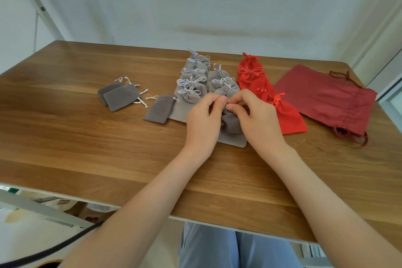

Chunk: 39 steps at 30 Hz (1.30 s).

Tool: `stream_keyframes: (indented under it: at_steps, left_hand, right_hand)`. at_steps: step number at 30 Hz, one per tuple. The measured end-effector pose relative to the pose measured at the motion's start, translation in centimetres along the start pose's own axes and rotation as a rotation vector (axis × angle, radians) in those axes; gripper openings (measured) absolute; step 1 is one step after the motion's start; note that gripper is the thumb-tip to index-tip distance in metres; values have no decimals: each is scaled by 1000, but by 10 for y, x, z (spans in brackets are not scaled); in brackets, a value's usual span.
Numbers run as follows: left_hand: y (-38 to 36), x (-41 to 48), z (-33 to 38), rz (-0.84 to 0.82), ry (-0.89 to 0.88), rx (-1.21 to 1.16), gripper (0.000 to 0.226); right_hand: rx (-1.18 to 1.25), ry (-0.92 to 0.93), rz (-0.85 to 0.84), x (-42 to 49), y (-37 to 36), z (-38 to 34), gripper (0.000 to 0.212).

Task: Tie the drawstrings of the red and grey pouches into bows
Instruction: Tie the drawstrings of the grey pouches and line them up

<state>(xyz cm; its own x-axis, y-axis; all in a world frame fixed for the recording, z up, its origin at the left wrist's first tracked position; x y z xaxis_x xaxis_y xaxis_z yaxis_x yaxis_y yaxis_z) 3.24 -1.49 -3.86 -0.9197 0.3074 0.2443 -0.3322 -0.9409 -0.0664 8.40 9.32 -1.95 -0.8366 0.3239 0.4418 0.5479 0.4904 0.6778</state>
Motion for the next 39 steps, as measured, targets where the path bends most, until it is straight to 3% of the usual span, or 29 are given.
stream_keyframes:
  at_steps: [7, 15, 28, 34, 39]
  left_hand:
    - [0, -3, 9, 27, -118, -18, 13]
    - [4, -2, 8, 104, -215, 64, 10]
    - [3, -1, 6, 72, -56, -77, 18]
    - [4, -4, 10, 89, -147, 30, 16]
    - [3, -4, 12, 86, -228, 90, 15]
  right_hand:
    - [103, -141, -12, 1, 1, 4, 5]
    - [306, -176, -115, -1, -3, 0, 15]
    - [218, -114, -33, 2, 3, 3, 8]
    - [240, -196, -134, 7, -3, 11, 8]
    - [130, -156, -148, 9, -1, 12, 7]
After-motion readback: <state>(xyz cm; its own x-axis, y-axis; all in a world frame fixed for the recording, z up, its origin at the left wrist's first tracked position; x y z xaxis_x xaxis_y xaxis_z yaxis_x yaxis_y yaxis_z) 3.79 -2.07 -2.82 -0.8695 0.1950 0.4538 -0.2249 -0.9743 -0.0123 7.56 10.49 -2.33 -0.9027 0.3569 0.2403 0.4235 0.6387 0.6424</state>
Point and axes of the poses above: each hand's wrist, its own x-axis towards the middle knuckle, its own y-axis out of the back of the hand, z = x × y, the point moved 5 cm from there along x, towards the middle knuckle, and after that the axes turned 14 degrees about -x, right-handed, at the moved point
